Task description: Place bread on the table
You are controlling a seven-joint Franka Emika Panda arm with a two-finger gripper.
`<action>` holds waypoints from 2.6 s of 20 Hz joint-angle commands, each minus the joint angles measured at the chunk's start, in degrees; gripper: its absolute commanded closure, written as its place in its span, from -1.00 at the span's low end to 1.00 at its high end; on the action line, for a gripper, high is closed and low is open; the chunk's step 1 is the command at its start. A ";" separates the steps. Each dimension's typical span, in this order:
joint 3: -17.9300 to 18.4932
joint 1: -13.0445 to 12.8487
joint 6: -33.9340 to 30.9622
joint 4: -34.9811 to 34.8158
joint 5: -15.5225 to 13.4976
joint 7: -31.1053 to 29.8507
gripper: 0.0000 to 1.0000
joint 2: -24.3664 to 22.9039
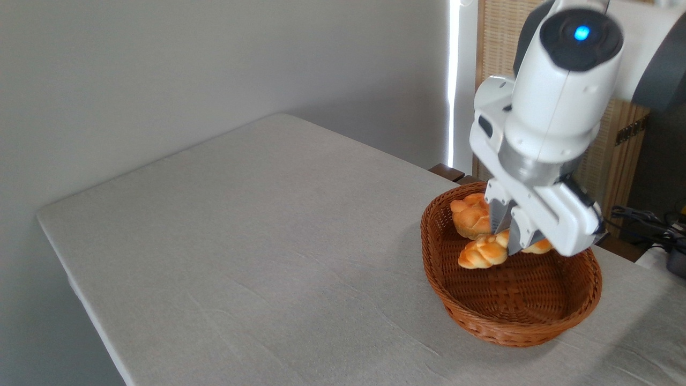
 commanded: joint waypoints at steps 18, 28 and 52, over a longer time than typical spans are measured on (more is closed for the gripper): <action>-35.37 -7.28 21.27 27.68 -14.19 -43.41 -0.88 33.68; -37.83 -7.37 22.86 27.68 -13.21 -46.40 -1.00 36.15; -36.08 1.16 0.20 37.86 -6.44 -45.17 -1.00 23.23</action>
